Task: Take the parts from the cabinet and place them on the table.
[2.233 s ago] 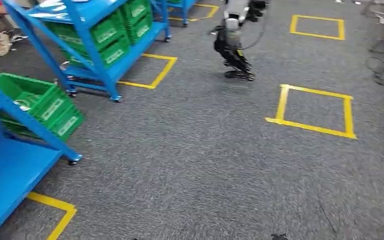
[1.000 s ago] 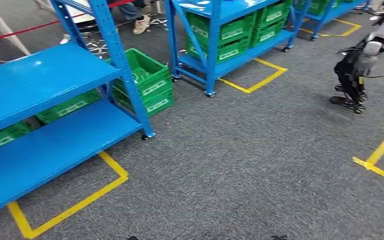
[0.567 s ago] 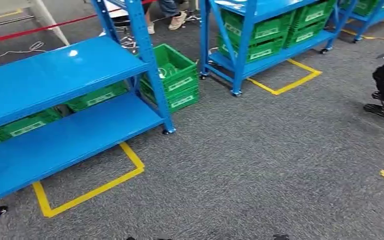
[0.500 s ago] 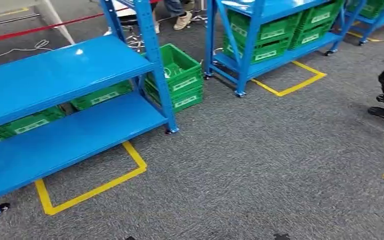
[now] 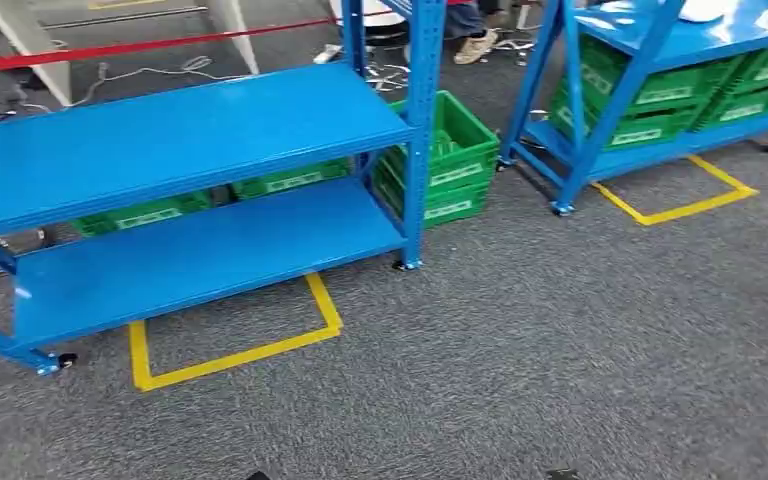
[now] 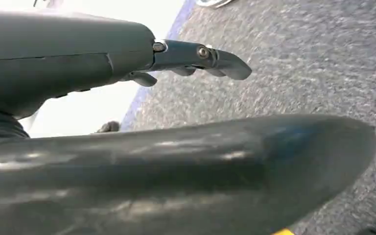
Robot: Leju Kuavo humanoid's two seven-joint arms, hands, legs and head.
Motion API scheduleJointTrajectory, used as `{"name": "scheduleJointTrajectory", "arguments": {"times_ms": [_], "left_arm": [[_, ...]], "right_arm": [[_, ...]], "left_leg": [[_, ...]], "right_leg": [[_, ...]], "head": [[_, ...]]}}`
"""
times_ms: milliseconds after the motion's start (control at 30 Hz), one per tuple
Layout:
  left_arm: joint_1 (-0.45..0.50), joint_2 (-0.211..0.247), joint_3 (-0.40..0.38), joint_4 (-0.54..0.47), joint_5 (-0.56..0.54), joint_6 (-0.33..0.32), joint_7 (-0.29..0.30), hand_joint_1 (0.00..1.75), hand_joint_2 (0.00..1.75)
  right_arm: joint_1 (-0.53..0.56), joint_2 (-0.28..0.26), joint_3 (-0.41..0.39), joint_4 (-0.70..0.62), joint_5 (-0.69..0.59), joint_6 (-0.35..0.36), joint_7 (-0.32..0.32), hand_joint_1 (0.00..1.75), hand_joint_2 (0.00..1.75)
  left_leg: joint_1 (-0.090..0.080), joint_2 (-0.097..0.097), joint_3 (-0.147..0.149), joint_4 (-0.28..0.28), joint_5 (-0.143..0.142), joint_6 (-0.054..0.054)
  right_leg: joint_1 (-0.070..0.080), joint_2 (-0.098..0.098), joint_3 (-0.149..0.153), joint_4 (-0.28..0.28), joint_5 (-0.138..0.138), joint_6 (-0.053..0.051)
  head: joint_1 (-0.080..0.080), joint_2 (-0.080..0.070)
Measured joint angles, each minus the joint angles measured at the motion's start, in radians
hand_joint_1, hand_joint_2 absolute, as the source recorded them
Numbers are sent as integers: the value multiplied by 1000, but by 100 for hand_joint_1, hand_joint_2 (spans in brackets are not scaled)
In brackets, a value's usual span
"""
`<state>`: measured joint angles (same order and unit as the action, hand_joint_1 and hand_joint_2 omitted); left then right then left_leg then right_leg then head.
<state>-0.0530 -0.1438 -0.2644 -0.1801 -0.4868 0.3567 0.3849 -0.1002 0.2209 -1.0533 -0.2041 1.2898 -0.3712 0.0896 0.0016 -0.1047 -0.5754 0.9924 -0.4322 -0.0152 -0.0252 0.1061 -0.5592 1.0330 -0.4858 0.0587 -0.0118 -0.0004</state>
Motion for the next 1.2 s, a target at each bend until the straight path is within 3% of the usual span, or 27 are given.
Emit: {"name": "scheduleJointTrajectory", "arguments": {"times_ms": [100, 133, 167, 200, 233, 300, 333, 367, 433, 467, 500, 533, 633, 667, 700, 733, 767, 800, 833, 867, 933, 967, 1000, 1033, 1133, 1167, 1200], "left_arm": [[4, 2, 0, 0, -6, 0, 10, 0, 0], [7, 3, 0, 0, -7, 0, 11, 0, 0], [8, 5, 0, 0, -8, 0, 11, 0, 0], [6, 5, 0, 0, -8, 0, 11, 0, 0], [2, 5, 0, 0, -9, 0, 11, 0, 0], [-1, 5, 0, 0, -9, 0, 11, 0, 0], [0, 5, 0, 0, -9, 0, 11, 0, 0], [3, 5, 0, 0, -9, 0, 11, 0, 0], [5, 5, 0, 0, -9, 0, 11, 0, 0], [4, 5, 0, 0, -9, 0, 11, 0, 0], [0, 5, 0, 0, -10, 0, 11, 0, 0], [-5, 5, 0, 0, -10, 0, 11, 0, 0], [0, 7, 0, 0, -10, 0, 11, 0, 0], [2, 6, 0, 0, -10, 0, 11, 0, 0], [3, 7, 0, 0, -11, 0, 11, 0, 0], [0, 8, 0, 0, -11, 0, 11, 0, 0], [-3, 7, 0, 0, -12, 0, 11, 0, 0], [-3, 7, 0, 0, -13, 0, 11, 0, 0], [-2, 7, 0, 0, -13, -2, 11, 0, 0], [0, 8, 0, 0, -13, -2, 11, 0, 0], [4, 8, 1, 0, -13, -2, 11, 0, 0], [4, 7, 1, 0, -13, -2, 10, 0, 0], [3, 7, 1, 0, -14, -2, 10, 0, 0], [2, 9, 1, 0, -16, -2, 10, 0, 0], [5, 10, 1, 0, -18, 0, 10, 0, 0], [5, 10, 1, 0, -19, 0, 10, 0, 0], [5, 10, 1, 0, -20, 0, 10, 0, 0]], "right_arm": [[-3, 2, 0, 0, 3, 0, 2, 0, 175], [-3, 2, 0, 0, 5, 0, 3, 0, 175], [-3, 3, 0, 0, 6, 1, 5, 0, 175], [-3, 3, 0, 0, 8, 1, 5, 0, 175], [-2, 3, 0, 0, 9, 1, 6, 0, 175], [2, 3, 0, 0, 9, 1, 6, 0, 175], [2, 3, 0, 0, 9, 1, 7, 0, 175], [1, 3, 0, 0, 9, 1, 7, 0, 175], [-2, 3, 0, 0, 9, 1, 7, 0, 175], [-3, 3, 0, 0, 9, 1, 7, 0, 175], [-4, 3, 0, 0, 9, 1, 7, 0, 175], [-2, 3, 0, 0, 9, 1, 7, 0, 175], [-6, 3, 0, 0, 10, 3, 8, 0, 175], [-7, 3, 0, 0, 10, 5, 9, 0, 175], [-7, 3, 0, 0, 11, 5, 9, 0, 175], [-6, 3, 0, 0, 11, 5, 9, 0, 175], [-4, 3, 0, 0, 11, 6, 9, 0, 0], [-2, 3, 0, 0, 11, 6, 8, 0, 0], [0, 3, 0, 0, 12, 5, 6, 0, 0], [1, 3, 0, 0, 15, 3, 3, 0, 0], [-2, 3, 1, 0, 15, 4, -2, 0, 0], [-3, 3, 1, 0, 17, 2, -1, 0, 0], [-4, 3, 2, 0, 24, -2, 1, 0, 175], [-5, 5, 3, 0, 32, -5, 8, 0, 175], [-2, 5, 13, 0, 51, -16, 24, 0, 175], [-1, 5, 17, 0, 53, -18, 27, 0, 175], [-2, 5, 20, 0, 55, -20, 28, 0, 175]], "left_leg": [[9, -29, -9, -10, 12, -21], [10, -40, -11, -11, 15, -27], [8, 0, -13, -2, 7, -29], [2, 56, -31, 33, -22, -34], [3, 79, -67, 105, -65, -37], [4, 90, -143, 262, -132, -40], [4, 90, -163, 305, -139, -40], [4, 91, -156, 295, -120, -40], [3, 102, -86, 163, -40, -33], [-1, 135, -39, 80, -5, -26], [-9, 193, -3, 20, 4, -20], [-13, 188, 1, -4, -4, -14], [-14, 153, -7, -4, -2, 0], [-3, 139, 2, -13, 5, 7], [-1, 131, 3, -13, 6, 11], [1, 120, 1, -13, 7, 15], [1, 106, 0, -13, 7, 18], [1, 92, -1, -12, 7, 19], [1, 80, 0, -12, 7, 19], [1, 74, 1, -12, 7, 19], [3, 60, 5, -11, 6, 16], [6, 54, 8, -9, 4, 11], [5, 51, 7, -5, 0, 2], [0, 48, 1, 4, -3, -5], [3, 48, 0, -6, 6, -17], [4, 49, -2, -5, 2, -21], [2, 69, -8, 14, -17, -26]], "right_leg": [[9, -27, 3, 4, 4, -24], [6, -41, 4, -1, 9, -32], [5, -56, 5, -4, 12, -39], [7, -67, 5, -5, 12, -47], [10, -83, 4, -5, 11, -51], [14, -116, 3, -5, 9, -55], [16, -132, 3, -4, 8, -56], [16, -145, 4, -4, 7, -57], [17, -168, 8, -4, 5, -55], [18, -176, 12, -4, 2, -52], [24, -186, 14, -4, -1, -47], [29, -195, 13, 2, -7, -40], [29, -231, 26, -9, -8, -28], [26, -231, 23, -6, -16, -21], [24, -177, 18, 21, -35, -13], [22, -142, -10, 80, -68, -11], [20, -124, -50, 166, -110, -8], [20, -115, -91, 250, -143, -5], [20, -110, -121, 301, -153, -4], [20, -109, -127, 302, -138, -4], [16, -109, -82, 186, -54, -4], [13, -108, -35, 83, -1, -2], [8, -95, -8, 17, 12, 5], [11, -82, -2, 4, 6, -8], [17, -83, -7, 7, 12, -30], [12, -87, -7, 3, 16, -37], [12, -89, -7, 3, 17, -45]], "head": [[-2, 0], [-2, 0], [-2, 0], [-13, 0], [-17, 0], [-16, 0], [-16, 0], [-16, 0], [-16, 0], [-17, 0], [-18, 0], [-21, 0], [-15, 0], [-17, 0], [-9, 0], [-5, 0], [-1, 0], [0, 0], [0, 0], [1, 0], [0, 0], [0, 0], [1, 0], [3, 0], [-3, 0], [-3, 0], [-6, 0]]}}
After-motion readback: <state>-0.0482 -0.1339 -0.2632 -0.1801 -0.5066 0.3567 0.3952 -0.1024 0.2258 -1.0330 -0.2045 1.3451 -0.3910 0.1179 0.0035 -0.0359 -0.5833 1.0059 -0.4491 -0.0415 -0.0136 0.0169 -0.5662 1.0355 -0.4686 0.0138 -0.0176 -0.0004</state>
